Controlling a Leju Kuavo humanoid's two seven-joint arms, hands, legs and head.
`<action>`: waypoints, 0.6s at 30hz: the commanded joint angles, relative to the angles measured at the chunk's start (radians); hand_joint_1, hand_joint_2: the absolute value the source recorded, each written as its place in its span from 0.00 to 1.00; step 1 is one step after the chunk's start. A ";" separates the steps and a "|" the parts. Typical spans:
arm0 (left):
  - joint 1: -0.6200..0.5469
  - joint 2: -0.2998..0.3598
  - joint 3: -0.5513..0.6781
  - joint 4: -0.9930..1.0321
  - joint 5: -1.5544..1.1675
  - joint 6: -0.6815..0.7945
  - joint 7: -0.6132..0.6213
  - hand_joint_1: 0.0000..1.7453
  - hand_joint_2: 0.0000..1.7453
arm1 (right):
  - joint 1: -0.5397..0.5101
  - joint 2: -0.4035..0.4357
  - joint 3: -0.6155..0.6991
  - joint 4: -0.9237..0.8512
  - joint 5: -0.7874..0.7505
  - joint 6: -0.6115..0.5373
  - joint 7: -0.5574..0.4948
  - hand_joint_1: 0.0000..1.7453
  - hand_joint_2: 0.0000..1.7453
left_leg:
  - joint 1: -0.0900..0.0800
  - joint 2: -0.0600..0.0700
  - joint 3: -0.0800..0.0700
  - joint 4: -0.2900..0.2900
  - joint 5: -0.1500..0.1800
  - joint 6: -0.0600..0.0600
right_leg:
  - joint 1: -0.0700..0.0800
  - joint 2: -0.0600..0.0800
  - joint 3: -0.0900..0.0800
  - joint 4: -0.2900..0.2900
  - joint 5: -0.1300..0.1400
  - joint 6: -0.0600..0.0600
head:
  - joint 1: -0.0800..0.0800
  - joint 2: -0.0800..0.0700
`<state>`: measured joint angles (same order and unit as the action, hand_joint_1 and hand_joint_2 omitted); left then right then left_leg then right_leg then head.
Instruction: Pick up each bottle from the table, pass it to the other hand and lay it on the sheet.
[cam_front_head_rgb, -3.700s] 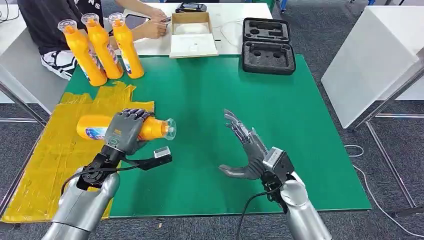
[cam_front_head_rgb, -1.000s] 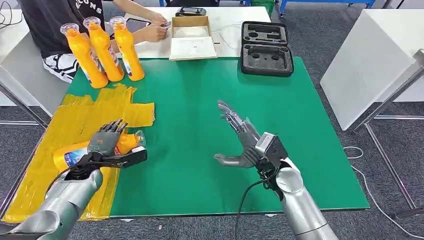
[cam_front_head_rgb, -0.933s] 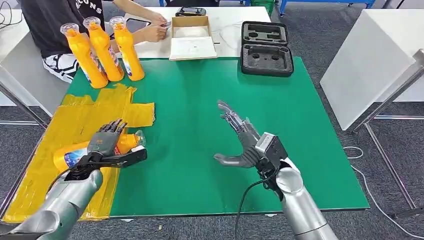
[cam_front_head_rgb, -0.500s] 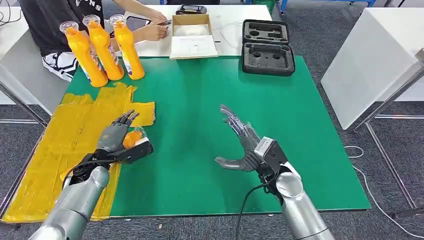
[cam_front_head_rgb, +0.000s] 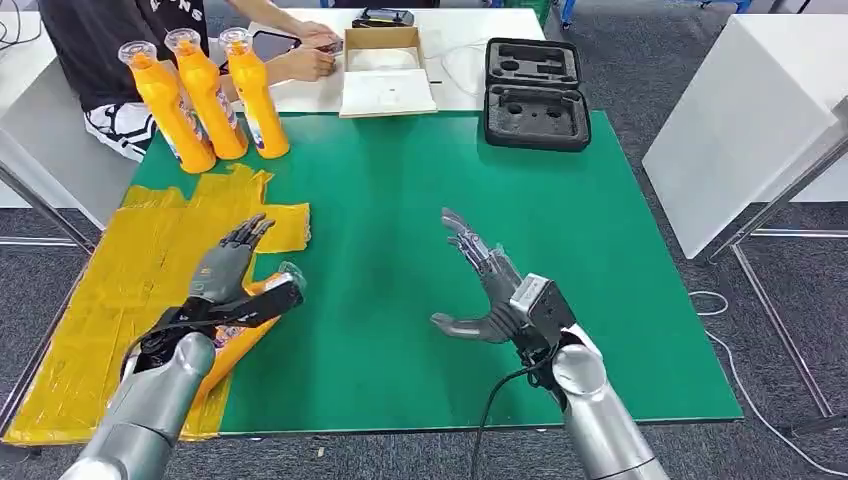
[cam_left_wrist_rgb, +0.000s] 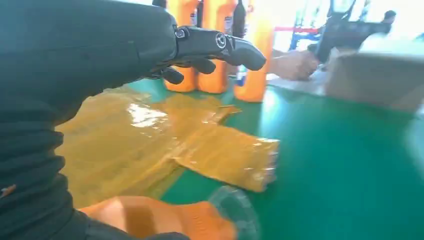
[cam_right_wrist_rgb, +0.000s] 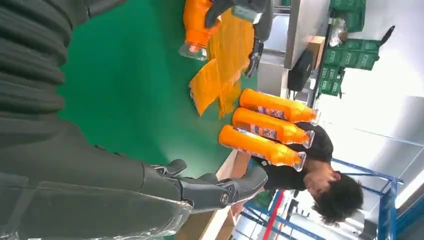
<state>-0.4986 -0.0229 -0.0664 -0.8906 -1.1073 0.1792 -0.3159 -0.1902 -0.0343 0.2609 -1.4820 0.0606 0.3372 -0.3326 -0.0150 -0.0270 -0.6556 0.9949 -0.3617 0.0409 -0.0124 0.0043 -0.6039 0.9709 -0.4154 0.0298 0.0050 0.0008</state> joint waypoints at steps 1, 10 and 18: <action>0.072 -0.008 -0.002 -0.294 0.506 -0.270 -0.150 0.00 0.00 | 0.027 0.018 -0.045 0.006 0.016 -0.002 -0.004 0.00 1.00 | 0.001 0.001 0.001 0.001 -0.002 -0.002 | 0.001 -0.001 0.002 0.000 -0.002 -0.001 | 0.000 0.000; 0.230 -0.091 0.026 -0.527 1.103 -0.579 -0.096 0.00 1.00 | 0.115 0.076 -0.142 -0.159 0.057 -0.182 -0.042 0.00 1.00 | 0.000 0.001 0.001 0.000 -0.003 -0.002 | 0.000 -0.001 0.002 0.000 -0.002 -0.001 | 0.000 0.000; 0.273 -0.109 -0.188 -0.524 1.086 -0.489 -0.066 0.00 1.00 | 0.263 0.112 -0.110 -0.337 0.166 -0.325 -0.103 0.00 1.00 | 0.001 -0.002 0.001 0.002 -0.005 -0.004 | 0.001 -0.004 0.003 0.000 -0.005 -0.002 | 0.000 0.000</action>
<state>-0.2565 -0.1052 -0.0968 -1.3935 -0.0087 -0.3537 -0.3880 -0.0306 0.0385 0.1629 -1.6825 0.2174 0.0435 -0.4257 -0.0152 -0.0275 -0.6600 0.9949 -0.3628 0.0407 -0.0129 0.0041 -0.6084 0.9705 -0.4160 0.0297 0.0053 0.0008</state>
